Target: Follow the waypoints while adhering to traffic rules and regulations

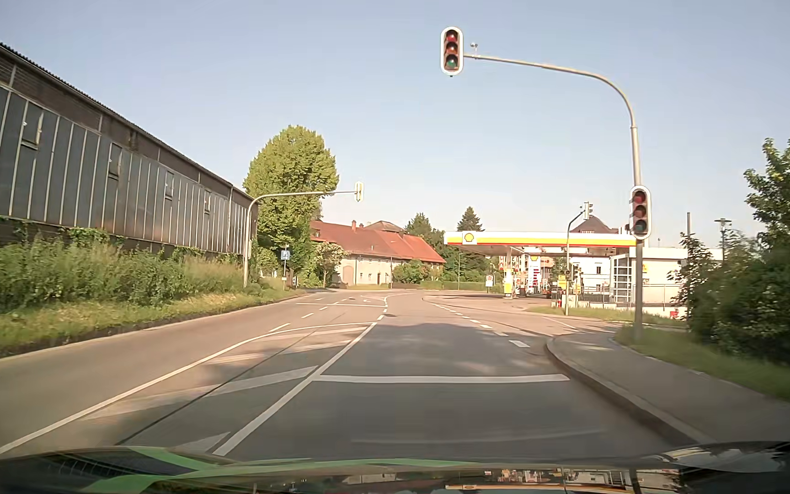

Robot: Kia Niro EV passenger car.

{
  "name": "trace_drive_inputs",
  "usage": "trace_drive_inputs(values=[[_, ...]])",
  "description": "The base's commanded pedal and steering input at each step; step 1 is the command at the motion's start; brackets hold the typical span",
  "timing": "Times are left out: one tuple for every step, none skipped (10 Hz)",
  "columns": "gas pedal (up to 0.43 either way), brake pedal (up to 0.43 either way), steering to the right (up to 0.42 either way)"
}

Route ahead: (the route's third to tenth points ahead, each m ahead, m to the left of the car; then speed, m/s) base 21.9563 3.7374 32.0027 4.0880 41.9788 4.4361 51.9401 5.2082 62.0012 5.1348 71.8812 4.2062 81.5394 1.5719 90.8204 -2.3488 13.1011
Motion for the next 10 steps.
trace_drive_inputs(values=[[0.047,0.0,-0.011],[0.059,0.0,-0.011],[0.067,0.0,-0.011],[0.087,0.0,-0.011],[0.11,0.0,-0.011],[0.11,0.0,-0.011],[0.11,0.0,-0.011],[0.11,0.0,-0.011],[0.098,0.0,-0.011],[0.059,0.0,-0.011]])
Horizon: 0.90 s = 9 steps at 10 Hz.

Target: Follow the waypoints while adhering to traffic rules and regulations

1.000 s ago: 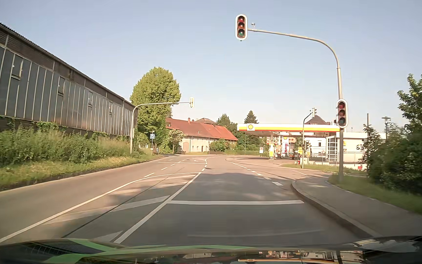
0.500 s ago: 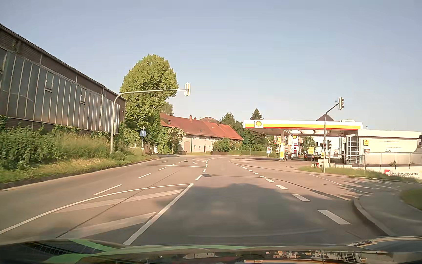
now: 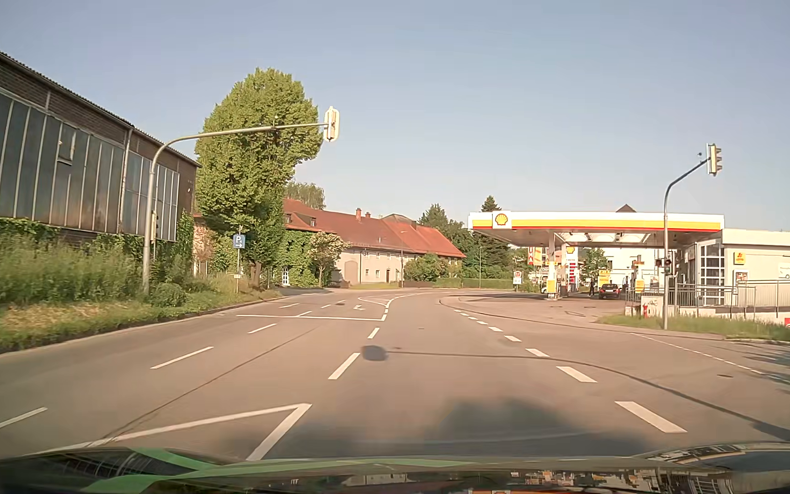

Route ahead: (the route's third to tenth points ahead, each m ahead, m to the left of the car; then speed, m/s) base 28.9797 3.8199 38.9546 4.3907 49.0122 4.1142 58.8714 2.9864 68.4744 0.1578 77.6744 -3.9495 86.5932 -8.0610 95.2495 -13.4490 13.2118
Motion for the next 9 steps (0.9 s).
trace_drive_inputs(values=[[0.059,0.0,-0.011],[0.059,0.0,-0.011],[0.059,0.0,-0.011],[0.067,0.0,-0.011],[0.067,0.0,-0.011],[0.067,0.0,-0.011],[0.067,0.0,-0.011],[0.0,0.0,-0.01],[0.0,0.0,-0.01]])
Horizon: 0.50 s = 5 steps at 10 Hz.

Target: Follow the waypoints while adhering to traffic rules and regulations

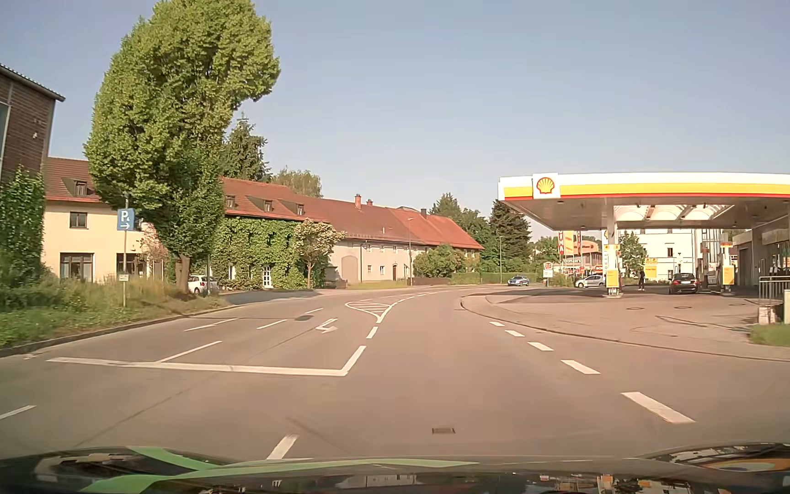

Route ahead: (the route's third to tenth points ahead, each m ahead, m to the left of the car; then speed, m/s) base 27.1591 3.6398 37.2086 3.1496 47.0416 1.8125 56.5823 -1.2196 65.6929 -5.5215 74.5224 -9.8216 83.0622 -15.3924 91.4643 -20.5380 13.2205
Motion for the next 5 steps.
trace_drive_inputs(values=[[0.0,0.0,-0.009],[0.0,0.0,-0.008],[0.0,0.0,-0.008],[0.0,0.0,-0.008],[0.0,0.0,-0.008]])
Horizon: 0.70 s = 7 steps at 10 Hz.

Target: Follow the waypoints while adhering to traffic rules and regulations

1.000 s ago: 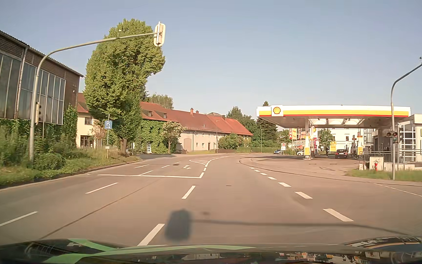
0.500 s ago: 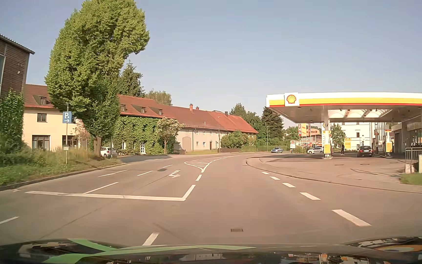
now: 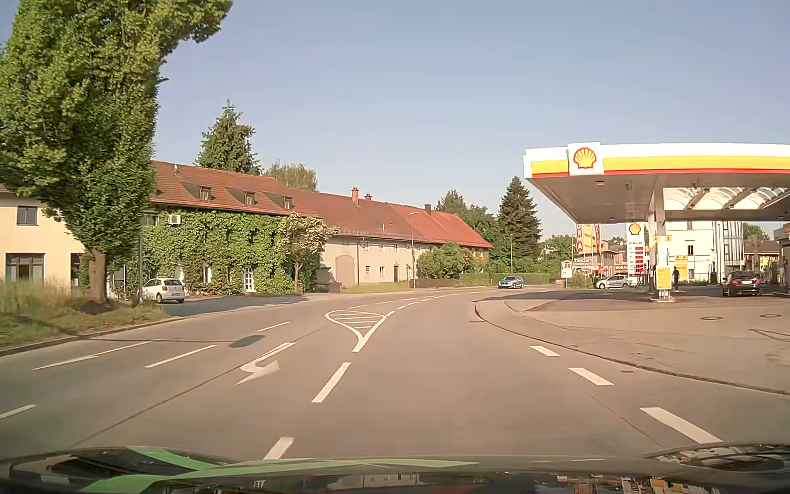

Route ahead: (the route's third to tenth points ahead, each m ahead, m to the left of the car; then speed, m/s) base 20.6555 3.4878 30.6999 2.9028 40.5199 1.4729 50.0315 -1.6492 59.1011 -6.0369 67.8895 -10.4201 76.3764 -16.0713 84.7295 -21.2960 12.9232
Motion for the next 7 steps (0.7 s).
trace_drive_inputs(values=[[0.0,0.0,-0.006],[0.0,0.0,-0.004],[0.0,0.0,0.001],[0.0,0.0,0.003],[0.0,0.0,0.002],[0.008,0.0,0.003],[0.02,0.0,0.005]])
